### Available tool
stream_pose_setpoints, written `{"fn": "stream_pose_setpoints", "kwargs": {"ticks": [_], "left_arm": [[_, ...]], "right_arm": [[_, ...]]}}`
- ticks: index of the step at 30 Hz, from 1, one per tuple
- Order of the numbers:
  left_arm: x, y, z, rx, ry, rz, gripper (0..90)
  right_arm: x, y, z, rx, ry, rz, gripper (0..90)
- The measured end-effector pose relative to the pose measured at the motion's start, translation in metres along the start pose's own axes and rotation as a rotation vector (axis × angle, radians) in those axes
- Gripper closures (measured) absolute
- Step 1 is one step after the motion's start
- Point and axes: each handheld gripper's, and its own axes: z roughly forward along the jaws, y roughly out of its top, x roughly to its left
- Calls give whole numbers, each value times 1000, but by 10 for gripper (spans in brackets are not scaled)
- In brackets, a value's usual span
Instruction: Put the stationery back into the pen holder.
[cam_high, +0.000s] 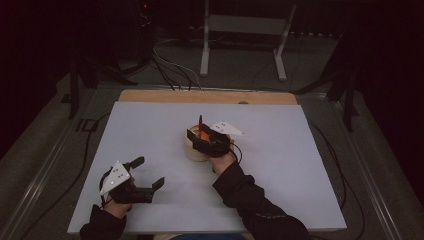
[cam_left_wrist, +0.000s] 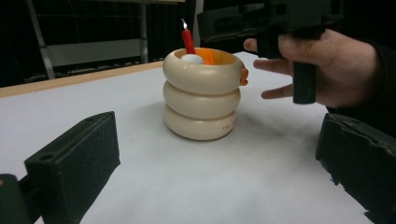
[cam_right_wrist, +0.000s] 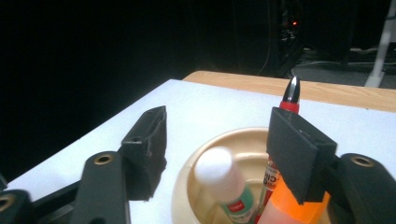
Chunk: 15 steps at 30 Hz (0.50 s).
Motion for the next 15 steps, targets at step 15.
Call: {"fn": "stream_pose_setpoints", "kwargs": {"ticks": [15], "left_arm": [[0, 0, 1, 2, -13, -5, 2]], "right_arm": [[-3, 22, -17, 54, 130, -152, 0]]}}
